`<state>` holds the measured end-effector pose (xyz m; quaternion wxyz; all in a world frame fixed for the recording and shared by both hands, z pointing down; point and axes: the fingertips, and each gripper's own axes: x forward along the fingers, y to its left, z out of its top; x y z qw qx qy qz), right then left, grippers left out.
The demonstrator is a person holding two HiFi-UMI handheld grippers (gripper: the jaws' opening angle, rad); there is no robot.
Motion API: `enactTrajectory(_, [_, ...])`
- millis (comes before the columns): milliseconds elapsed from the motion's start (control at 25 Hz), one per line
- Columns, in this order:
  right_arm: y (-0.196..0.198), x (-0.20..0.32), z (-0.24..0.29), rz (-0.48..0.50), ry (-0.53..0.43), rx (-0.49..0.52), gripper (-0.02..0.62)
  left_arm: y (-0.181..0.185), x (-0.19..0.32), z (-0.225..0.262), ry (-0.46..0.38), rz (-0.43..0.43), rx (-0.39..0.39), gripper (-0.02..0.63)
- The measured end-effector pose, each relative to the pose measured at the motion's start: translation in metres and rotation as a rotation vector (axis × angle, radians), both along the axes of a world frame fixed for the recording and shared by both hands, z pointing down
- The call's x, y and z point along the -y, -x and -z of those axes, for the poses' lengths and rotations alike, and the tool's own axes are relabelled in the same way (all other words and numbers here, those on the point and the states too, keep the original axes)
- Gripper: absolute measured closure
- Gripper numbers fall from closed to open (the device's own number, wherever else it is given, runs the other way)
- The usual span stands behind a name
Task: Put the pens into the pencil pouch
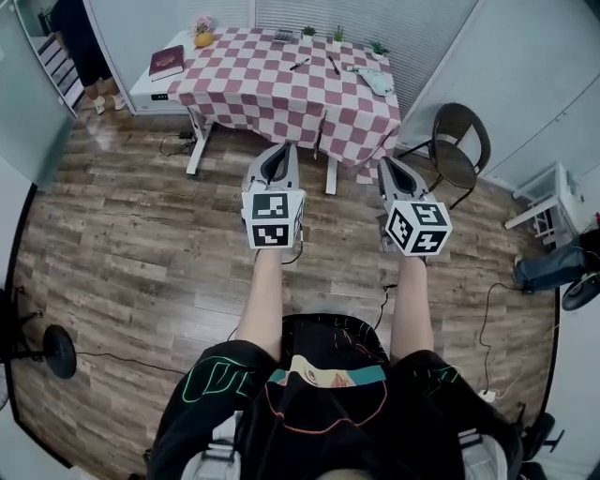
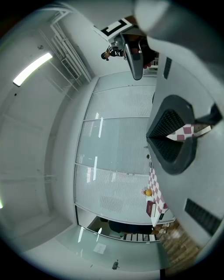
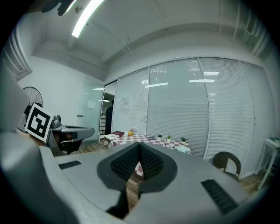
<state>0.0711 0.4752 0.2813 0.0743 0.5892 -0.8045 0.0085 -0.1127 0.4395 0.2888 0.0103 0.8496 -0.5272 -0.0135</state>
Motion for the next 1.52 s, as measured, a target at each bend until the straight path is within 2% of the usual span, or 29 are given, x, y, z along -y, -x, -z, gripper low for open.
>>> enactTrajectory(240, [0.002,0.012,0.005,0.012,0.0,-0.027,0.594,-0.002,0.014,0.001,0.002,-0.014,-0.004,0.607])
enactTrajectory(440, [0.005,0.036,0.011,0.041,-0.013,-0.035,0.594,0.005,0.036,0.004,-0.011,0.008,-0.015,0.607])
enactTrajectory(680, [-0.003,0.086,0.003,0.062,-0.019,0.002,0.594,0.009,0.084,0.001,-0.015,0.049,0.0,0.607])
enactTrajectory(880, [-0.019,0.139,-0.012,0.069,0.009,0.054,0.594,-0.004,0.128,-0.009,0.003,0.049,0.042,0.607])
enactTrajectory(1160, [-0.041,0.231,-0.043,0.095,0.088,0.076,0.594,-0.028,0.211,-0.043,0.083,0.059,0.048,0.607])
enactTrajectory(1360, [-0.07,0.29,-0.077,0.076,0.163,0.1,0.594,-0.054,0.268,-0.083,0.163,0.059,0.044,0.607])
enactTrajectory(1520, [-0.103,0.336,-0.1,0.051,0.2,0.141,0.594,-0.082,0.317,-0.103,0.209,0.046,0.081,0.607])
